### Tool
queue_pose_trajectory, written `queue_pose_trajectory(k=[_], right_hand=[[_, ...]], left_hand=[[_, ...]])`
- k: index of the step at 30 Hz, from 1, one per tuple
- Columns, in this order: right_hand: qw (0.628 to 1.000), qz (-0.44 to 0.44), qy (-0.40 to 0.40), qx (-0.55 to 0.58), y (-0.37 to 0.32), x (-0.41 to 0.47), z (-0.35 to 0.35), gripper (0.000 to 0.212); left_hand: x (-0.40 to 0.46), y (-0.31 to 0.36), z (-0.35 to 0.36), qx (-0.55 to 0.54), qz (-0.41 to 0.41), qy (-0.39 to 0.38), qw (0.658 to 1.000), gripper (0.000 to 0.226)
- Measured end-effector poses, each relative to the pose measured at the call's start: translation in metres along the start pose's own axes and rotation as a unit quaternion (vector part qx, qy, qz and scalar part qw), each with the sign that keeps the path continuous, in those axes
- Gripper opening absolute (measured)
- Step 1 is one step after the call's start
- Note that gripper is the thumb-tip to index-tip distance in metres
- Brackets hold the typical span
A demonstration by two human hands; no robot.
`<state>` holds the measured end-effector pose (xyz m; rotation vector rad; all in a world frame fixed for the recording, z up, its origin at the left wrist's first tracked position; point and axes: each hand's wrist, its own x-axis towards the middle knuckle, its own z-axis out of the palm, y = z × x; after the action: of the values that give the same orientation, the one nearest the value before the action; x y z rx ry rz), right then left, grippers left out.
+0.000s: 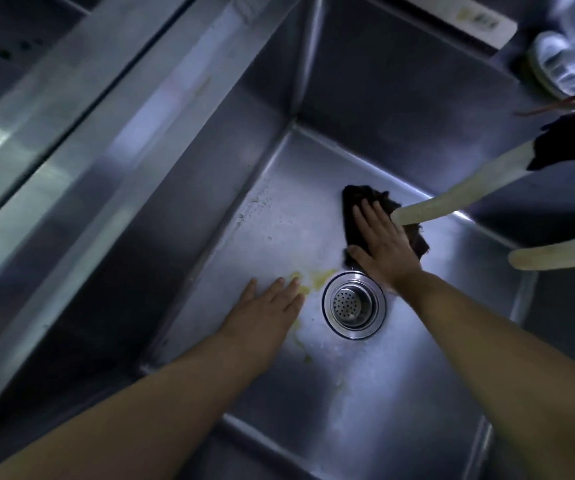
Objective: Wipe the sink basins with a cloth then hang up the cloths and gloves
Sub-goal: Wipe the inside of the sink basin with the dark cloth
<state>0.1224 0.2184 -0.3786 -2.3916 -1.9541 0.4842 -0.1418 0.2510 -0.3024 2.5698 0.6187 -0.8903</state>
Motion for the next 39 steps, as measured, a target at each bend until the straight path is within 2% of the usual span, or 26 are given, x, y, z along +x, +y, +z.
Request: queue_pose_trajectory(k=[3, 5, 12, 16, 18, 21, 24, 25, 27, 29, 33, 35, 39], right_hand=[[0.997, 0.073, 0.026, -0.019, -0.014, 0.013, 0.005, 0.072], [0.996, 0.079, 0.029, -0.034, -0.035, 0.011, 0.010, 0.070], [0.994, -0.101, -0.025, -0.027, -0.119, -0.063, 0.034, 0.073], [0.989, -0.125, -0.072, -0.017, -0.145, -0.108, 0.044, 0.073], [0.987, -0.122, -0.091, 0.053, -0.150, -0.121, 0.043, 0.074], [0.979, -0.058, -0.027, 0.191, -0.139, -0.138, 0.024, 0.067], [0.975, 0.049, 0.045, 0.212, -0.108, -0.153, 0.009, 0.059], [0.974, 0.080, 0.056, 0.202, -0.098, -0.157, 0.008, 0.057], [0.970, 0.138, 0.062, 0.190, -0.082, -0.163, 0.009, 0.056], [0.961, 0.183, 0.078, 0.190, -0.071, -0.167, 0.011, 0.059], [0.945, 0.226, 0.120, 0.202, -0.058, -0.171, 0.016, 0.061], [0.938, 0.239, 0.129, 0.216, -0.054, -0.169, 0.017, 0.060], [0.932, 0.241, 0.131, 0.236, -0.054, -0.160, 0.017, 0.054]], left_hand=[[-0.018, -0.013, -0.010, 0.024, -0.011, -0.001, 1.000, 0.075], [-0.027, -0.022, -0.016, 0.029, -0.024, 0.000, 0.999, 0.074], [-0.039, -0.033, -0.008, 0.021, -0.048, -0.021, 0.998, 0.078], [-0.037, -0.032, 0.005, 0.006, -0.043, -0.021, 0.999, 0.080], [-0.032, -0.029, 0.014, 0.012, -0.032, -0.011, 0.999, 0.075], [-0.021, -0.012, 0.017, 0.007, 0.008, 0.024, 1.000, 0.062], [-0.004, 0.018, 0.024, 0.032, 0.101, 0.128, 0.986, 0.055], [0.001, 0.028, 0.027, 0.053, 0.108, 0.160, 0.980, 0.061], [0.010, 0.048, 0.042, 0.006, 0.038, 0.110, 0.993, 0.086], [0.026, 0.062, 0.058, -0.064, -0.069, 0.081, 0.992, 0.093], [0.060, 0.059, 0.060, -0.112, -0.199, 0.151, 0.962, 0.096], [0.075, 0.038, 0.049, -0.091, -0.209, 0.201, 0.953, 0.097], [0.105, -0.017, 0.019, -0.013, -0.125, 0.222, 0.967, 0.098]])
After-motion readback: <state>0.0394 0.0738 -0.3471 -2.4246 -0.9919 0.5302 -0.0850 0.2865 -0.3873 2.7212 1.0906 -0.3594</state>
